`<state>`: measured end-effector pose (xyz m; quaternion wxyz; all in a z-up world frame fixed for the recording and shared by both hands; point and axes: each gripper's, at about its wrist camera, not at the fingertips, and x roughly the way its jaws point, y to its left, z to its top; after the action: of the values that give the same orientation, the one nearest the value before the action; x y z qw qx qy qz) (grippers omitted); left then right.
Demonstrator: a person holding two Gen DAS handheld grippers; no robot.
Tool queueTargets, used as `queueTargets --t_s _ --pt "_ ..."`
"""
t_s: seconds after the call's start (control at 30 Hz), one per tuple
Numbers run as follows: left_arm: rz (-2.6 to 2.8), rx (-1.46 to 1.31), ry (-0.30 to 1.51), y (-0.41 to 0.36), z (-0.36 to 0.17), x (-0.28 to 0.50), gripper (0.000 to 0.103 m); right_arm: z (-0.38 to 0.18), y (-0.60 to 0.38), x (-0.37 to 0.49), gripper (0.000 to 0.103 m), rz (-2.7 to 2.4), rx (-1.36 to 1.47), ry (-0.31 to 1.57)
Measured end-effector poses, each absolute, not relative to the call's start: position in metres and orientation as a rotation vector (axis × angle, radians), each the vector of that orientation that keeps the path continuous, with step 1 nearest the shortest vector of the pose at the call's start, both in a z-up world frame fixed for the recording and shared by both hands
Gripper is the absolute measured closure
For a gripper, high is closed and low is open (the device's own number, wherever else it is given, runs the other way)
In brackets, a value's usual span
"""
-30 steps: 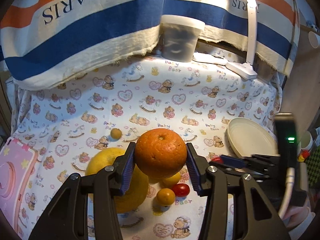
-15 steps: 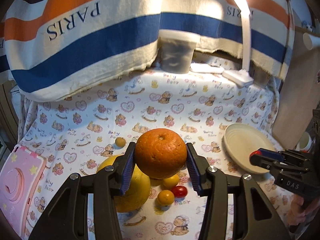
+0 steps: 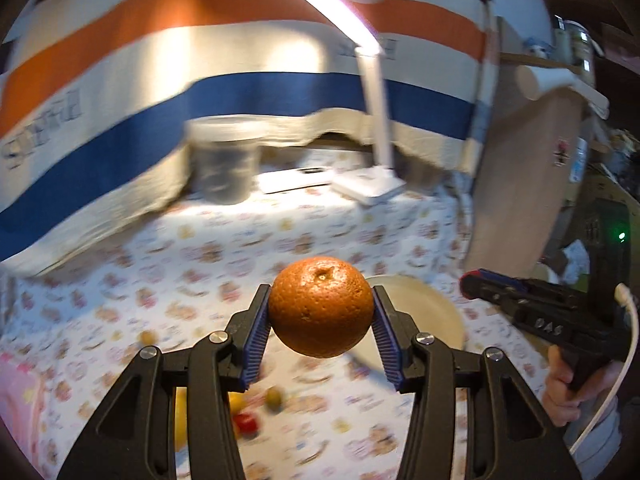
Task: Organize fruits
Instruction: 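Lift the orange with the left tool while the right tool grasps the red plum, then carry both fruits to the cream plate and open both tools to release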
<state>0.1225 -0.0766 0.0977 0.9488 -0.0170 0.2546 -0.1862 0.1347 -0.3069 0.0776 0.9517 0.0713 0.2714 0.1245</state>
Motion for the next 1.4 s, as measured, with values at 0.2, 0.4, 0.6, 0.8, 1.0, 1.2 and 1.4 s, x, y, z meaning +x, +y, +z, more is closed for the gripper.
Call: queueTargets --t_s 0.2,0.4,0.6,0.8,1.0,1.2,1.4 --pt "-0.468 0.065 0.611 -0.142 0.079 0.172 0.056 0.063 -0.339 0.148 0.075 0.176 0.213 0.546" --pt "-0.524 0.091 0.721 -0.176 0.034 0.199 0.056 0.041 -0.348 0.164 0.075 0.12 0.214 0.616" --pt "-0.56 0.081 0.786 -0.191 0.004 0.206 0.056 0.013 -0.353 0.182 0.075 0.076 0.206 0.72" --pt "-0.588 0.078 0.775 -0.196 -0.006 0.202 0.056 -0.003 -0.357 0.191 0.075 0.066 0.22 0.786" --pt "-0.568 0.083 0.798 -0.193 -0.014 0.207 0.056 -0.015 -0.357 0.197 0.075 0.073 0.234 0.843" --pt "-0.539 0.122 0.813 -0.195 -0.023 0.212 0.056 -0.025 -0.348 0.199 0.075 0.087 0.208 0.881" --pt "-0.533 0.136 0.82 -0.193 -0.027 0.215 0.056 -0.026 -0.351 0.2 0.075 0.074 0.215 0.885"
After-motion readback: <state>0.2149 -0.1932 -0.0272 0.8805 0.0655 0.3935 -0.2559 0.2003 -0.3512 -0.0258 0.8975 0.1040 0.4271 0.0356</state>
